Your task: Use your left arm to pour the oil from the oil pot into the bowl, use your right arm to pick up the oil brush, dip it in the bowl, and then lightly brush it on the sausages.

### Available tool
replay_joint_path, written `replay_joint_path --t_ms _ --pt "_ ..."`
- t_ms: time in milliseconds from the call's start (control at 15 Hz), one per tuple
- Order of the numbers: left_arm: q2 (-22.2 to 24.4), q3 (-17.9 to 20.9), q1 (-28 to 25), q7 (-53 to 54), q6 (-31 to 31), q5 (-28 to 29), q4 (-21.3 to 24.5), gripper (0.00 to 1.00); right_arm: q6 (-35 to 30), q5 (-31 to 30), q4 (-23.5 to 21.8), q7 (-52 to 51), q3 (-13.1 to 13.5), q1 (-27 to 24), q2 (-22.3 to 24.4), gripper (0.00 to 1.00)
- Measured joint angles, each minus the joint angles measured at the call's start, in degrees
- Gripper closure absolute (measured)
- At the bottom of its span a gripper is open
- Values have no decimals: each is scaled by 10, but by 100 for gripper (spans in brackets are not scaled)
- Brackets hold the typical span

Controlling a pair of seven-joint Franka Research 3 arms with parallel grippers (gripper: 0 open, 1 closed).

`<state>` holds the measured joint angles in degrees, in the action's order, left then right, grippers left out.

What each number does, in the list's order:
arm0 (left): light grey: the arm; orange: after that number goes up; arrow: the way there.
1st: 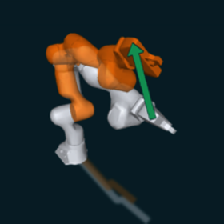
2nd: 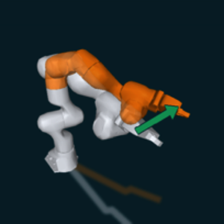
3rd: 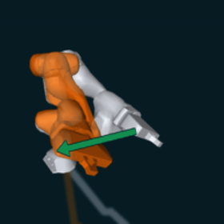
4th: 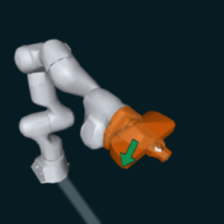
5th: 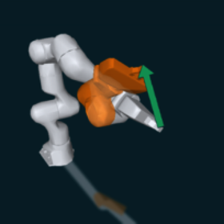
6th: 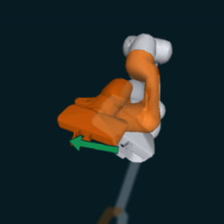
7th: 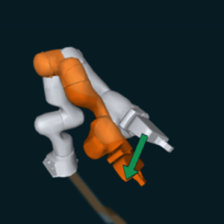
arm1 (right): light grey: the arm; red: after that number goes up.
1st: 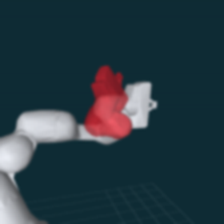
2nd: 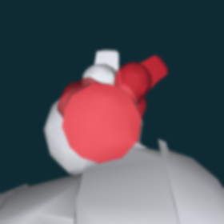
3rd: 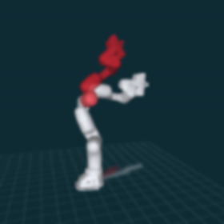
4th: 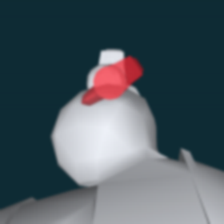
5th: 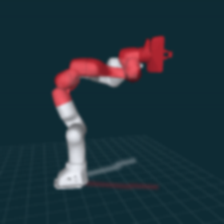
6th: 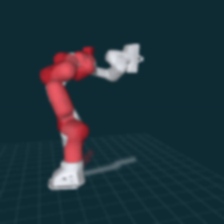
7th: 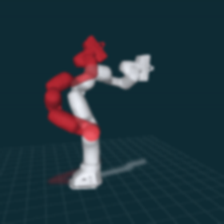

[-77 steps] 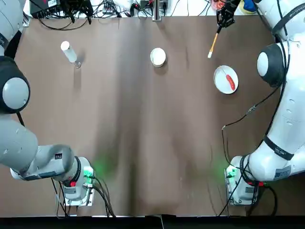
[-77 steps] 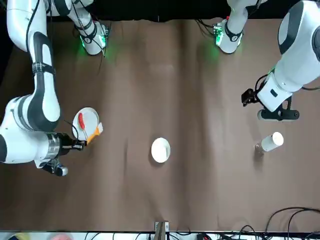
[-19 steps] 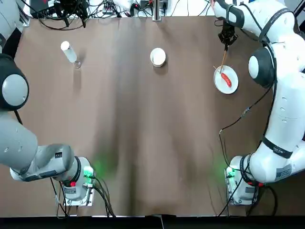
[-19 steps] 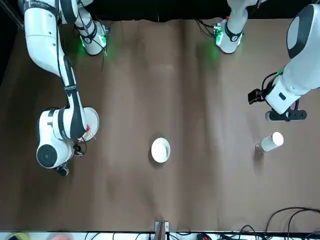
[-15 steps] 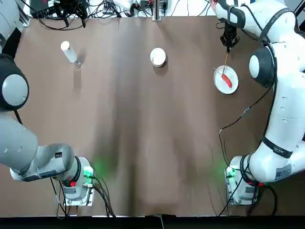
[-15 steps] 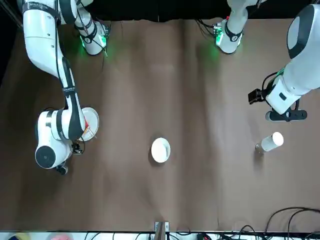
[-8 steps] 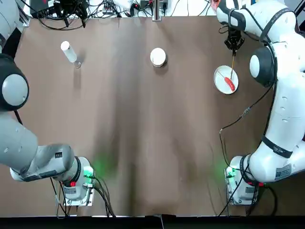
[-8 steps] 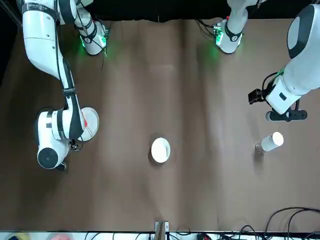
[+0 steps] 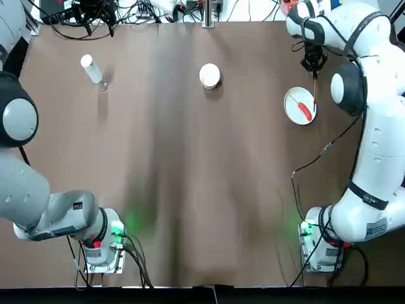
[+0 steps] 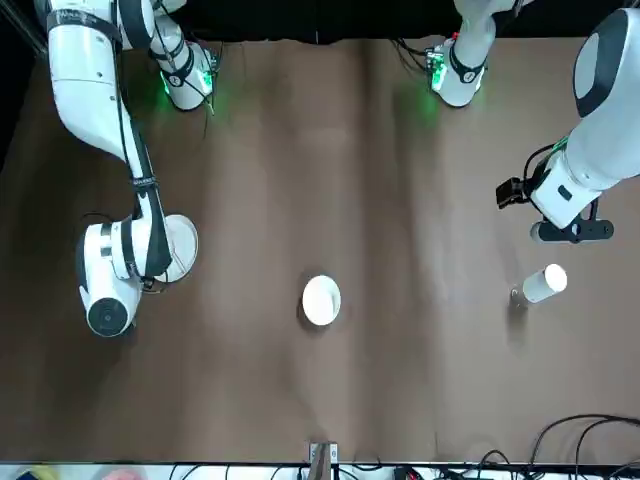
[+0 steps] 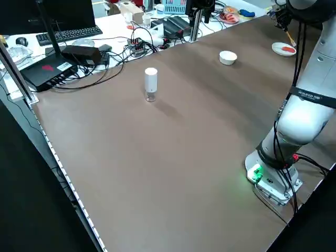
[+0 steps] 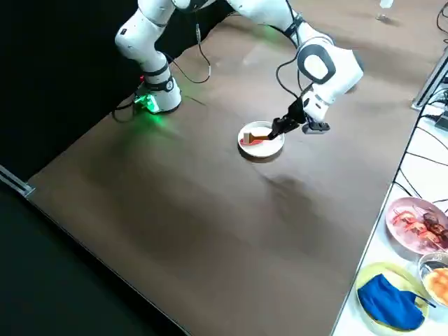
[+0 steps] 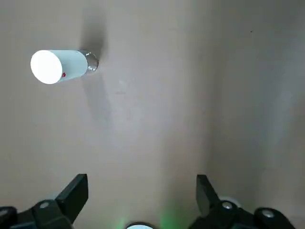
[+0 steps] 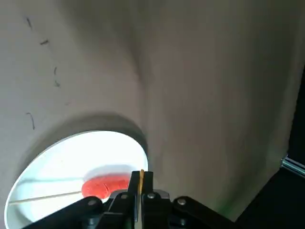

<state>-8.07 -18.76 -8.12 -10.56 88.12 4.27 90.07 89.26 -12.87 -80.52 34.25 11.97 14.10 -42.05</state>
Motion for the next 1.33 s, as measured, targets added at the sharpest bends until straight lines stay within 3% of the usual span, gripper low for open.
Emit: replay_joint_path --t_ms 667,1333 --pt "-1 0 0 0 0 0 0 0 47 33 -4 8 -4 7 -6 96" --pt "-4 0 0 0 0 0 0 0 44 136 55 10 -11 9 7 96"
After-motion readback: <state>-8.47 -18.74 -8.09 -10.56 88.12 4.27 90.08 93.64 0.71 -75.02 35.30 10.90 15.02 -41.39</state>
